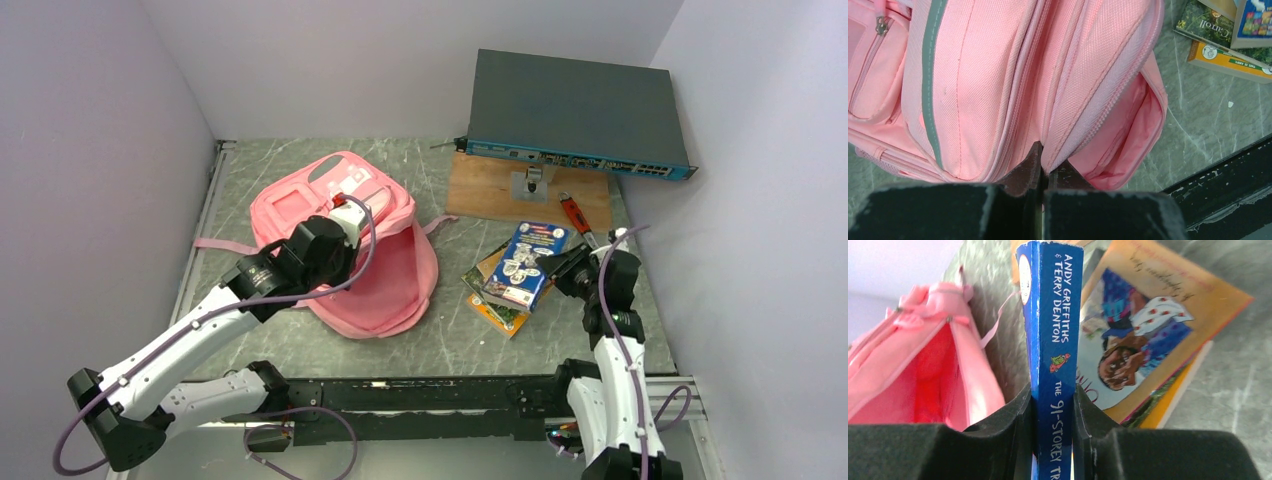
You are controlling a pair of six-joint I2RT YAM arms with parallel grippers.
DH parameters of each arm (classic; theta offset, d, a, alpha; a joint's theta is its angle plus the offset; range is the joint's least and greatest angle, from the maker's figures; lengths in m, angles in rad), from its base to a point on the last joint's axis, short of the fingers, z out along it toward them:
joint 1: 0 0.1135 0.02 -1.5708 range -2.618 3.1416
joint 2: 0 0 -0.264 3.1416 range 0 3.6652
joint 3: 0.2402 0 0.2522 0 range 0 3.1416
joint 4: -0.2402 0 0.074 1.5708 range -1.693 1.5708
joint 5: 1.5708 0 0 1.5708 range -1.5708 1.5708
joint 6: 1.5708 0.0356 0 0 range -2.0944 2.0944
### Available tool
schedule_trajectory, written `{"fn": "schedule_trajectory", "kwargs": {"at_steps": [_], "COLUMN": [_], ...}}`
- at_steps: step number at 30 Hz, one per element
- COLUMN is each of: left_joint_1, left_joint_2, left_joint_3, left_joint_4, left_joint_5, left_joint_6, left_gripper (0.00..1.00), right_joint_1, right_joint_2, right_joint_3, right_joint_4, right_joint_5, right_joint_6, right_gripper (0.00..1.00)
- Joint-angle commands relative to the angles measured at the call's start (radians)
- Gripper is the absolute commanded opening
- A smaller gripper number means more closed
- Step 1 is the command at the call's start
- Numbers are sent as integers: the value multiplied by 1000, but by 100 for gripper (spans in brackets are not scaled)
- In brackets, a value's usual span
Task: Pack the student bag
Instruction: Pick up the book from the center of the board, then place the book in the student bag.
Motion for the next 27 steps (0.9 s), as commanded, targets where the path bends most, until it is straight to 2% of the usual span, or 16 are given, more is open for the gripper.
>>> {"fn": "schedule_trajectory", "kwargs": {"at_steps": [1, 3, 7, 9, 14, 18, 22, 27], "left_joint_1": [-2, -2, -1, -2, -1, 0, -1, 0], "left_joint_2": [-48, -50, -52, -50, -53, -62, -73, -85], "left_joint_3": [14, 10, 11, 16, 23, 29, 52, 106], "left_joint_4": [150, 154, 155, 151, 145, 159, 174, 151], "left_joint_5": [-44, -54, -82, -93, -90, -51, 25, 65], "left_joint_6": [-54, -61, -71, -74, -68, -55, -30, -40], "left_gripper": [0, 0, 0, 0, 0, 0, 0, 0], "right_joint_1": [49, 119, 355, 433, 543, 633, 765, 848], "right_joint_2": [65, 98, 165, 207, 290, 402, 565, 702], "right_joint_3": [95, 122, 198, 227, 262, 257, 314, 291], "right_joint_4": [49, 47, 29, 58, 224, 441, 516, 840], "right_joint_5": [-224, -247, -191, -234, -384, -465, -362, -123], "right_joint_6": [-51, -50, -50, -14, 162, 334, 421, 682], "right_gripper": [0, 0, 0, 0, 0, 0, 0, 0]}}
